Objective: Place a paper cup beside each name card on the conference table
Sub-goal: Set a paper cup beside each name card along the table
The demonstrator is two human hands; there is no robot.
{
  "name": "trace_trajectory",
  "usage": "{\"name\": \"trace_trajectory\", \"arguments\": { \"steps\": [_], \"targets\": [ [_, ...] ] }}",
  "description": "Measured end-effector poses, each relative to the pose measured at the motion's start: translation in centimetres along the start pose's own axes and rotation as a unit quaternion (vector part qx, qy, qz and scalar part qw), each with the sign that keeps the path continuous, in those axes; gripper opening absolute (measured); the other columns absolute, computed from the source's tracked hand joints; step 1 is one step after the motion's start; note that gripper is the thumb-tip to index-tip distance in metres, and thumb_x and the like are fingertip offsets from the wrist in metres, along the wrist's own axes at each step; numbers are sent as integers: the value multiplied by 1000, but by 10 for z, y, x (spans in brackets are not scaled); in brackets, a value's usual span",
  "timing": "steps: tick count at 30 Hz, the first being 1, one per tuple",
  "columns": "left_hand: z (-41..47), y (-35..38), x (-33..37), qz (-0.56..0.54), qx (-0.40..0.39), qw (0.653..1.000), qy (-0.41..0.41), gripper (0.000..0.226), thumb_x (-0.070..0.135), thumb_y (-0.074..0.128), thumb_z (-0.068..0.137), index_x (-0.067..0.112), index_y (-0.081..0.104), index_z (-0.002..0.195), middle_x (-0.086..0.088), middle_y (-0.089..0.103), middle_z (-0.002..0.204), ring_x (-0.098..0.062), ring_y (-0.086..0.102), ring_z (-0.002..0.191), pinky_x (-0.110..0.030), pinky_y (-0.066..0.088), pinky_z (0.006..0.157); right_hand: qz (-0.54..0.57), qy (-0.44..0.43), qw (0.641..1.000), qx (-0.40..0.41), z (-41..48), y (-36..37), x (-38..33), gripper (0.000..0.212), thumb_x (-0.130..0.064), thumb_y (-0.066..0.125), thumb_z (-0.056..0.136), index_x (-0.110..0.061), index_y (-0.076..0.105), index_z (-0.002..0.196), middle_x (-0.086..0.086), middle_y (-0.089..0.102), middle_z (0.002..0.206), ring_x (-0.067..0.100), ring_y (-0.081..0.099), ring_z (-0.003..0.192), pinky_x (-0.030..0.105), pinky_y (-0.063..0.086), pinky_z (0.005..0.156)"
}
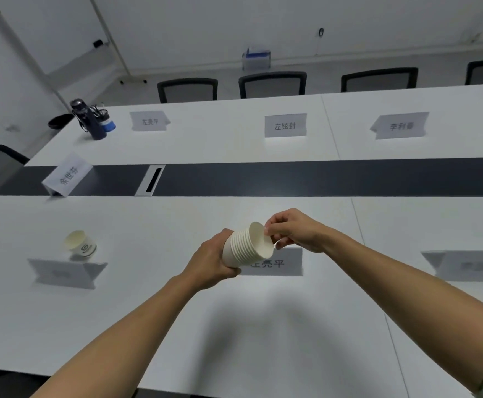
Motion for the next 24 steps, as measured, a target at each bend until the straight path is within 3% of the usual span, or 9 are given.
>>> {"name": "trace_trajectory", "arguments": {
  "steps": [8, 11, 13, 17, 24],
  "targets": [
    [7, -2, -9, -21, 8, 1000, -6, 65, 19, 84, 66, 31, 49, 119, 7, 61, 106, -18, 62, 92, -35, 61, 72, 63, 21, 998, 13, -5, -19, -7, 11, -7, 61, 93, 2, 67, 93, 7, 67, 72, 14, 62, 59, 26, 50, 58],
    [7, -1, -17, -35, 14, 999, -25, 64, 18, 84, 67, 30, 48, 119, 7, 61, 103, -17, 62, 89, -29, 59, 68, 113, 25, 991, 74, 4, -40, -23, 10, -5, 59, 91, 2, 65, 88, 4, 58, 62, 11, 53, 48, 24, 43, 50],
    [4, 1, -28, -44, 15, 998, -43, 63, 19, 84, 67, 30, 48, 118, 7, 61, 102, -17, 62, 89, -32, 59, 68, 148, 27, 981, 123, 12, -59, -31, 10, -8, 60, 90, 1, 65, 94, 9, 65, 73, 14, 62, 55, 24, 44, 52],
    [-7, 14, -55, -62, 8, 994, -92, 61, 24, 81, 65, 33, 49, 117, 13, 62, 99, -13, 62, 88, -40, 58, 72, 108, 61, 968, 219, 45, -83, -21, 14, -10, 61, 91, -1, 64, 101, 15, 71, 95, 26, 74, 79, 27, 52, 58],
    [-21, 44, -82, -81, -26, 987, -136, 61, 30, 77, 64, 33, 48, 117, 11, 62, 101, -15, 62, 88, -41, 57, 73, 35, 190, 952, 238, 108, -61, 62, 17, -7, 56, 94, 3, 54, 108, 24, 67, 100, 33, 67, 69, 32, 54, 55]
  ]
}}
Point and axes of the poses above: each hand's wrist, its own z-axis towards the middle knuckle, its own y-axis out of the palm, x = y × z, the point moved 4 cm from there along z, towards the middle knuckle
